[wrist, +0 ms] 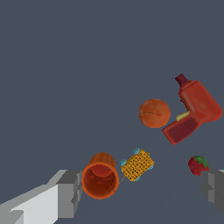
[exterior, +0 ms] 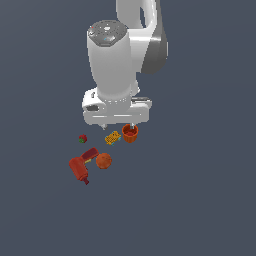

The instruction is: Pick up a designated object from a clutter of objects.

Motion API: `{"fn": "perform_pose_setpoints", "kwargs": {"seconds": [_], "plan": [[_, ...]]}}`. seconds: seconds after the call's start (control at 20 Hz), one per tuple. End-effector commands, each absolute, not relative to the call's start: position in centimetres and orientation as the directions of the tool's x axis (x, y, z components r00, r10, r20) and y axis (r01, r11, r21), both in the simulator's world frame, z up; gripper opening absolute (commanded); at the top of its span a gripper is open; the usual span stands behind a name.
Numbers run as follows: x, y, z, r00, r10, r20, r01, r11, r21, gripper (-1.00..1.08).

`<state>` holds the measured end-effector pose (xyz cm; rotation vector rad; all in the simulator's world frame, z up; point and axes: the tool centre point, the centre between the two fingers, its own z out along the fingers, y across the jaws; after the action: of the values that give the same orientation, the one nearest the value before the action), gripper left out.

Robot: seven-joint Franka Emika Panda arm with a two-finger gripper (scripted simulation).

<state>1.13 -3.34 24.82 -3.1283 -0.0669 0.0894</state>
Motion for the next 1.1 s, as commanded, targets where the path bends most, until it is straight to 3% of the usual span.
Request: {"fn": "perform_pose_setpoints", "kwargs": {"seconds": [0.0,0.55,1.05], "plan": [[1.9,-4.3,22.9,0.998,0.047,-0.05,0.047,-0.999,-0.013,1.0],[4.3,-9.4,13.3,0.998,0.069,-0.012,0.069,-0.998,-0.007,1.0],[4.6,-11.3,9.7,0.997,0.077,0.0,0.077,-0.997,0.0,1.0]]}}
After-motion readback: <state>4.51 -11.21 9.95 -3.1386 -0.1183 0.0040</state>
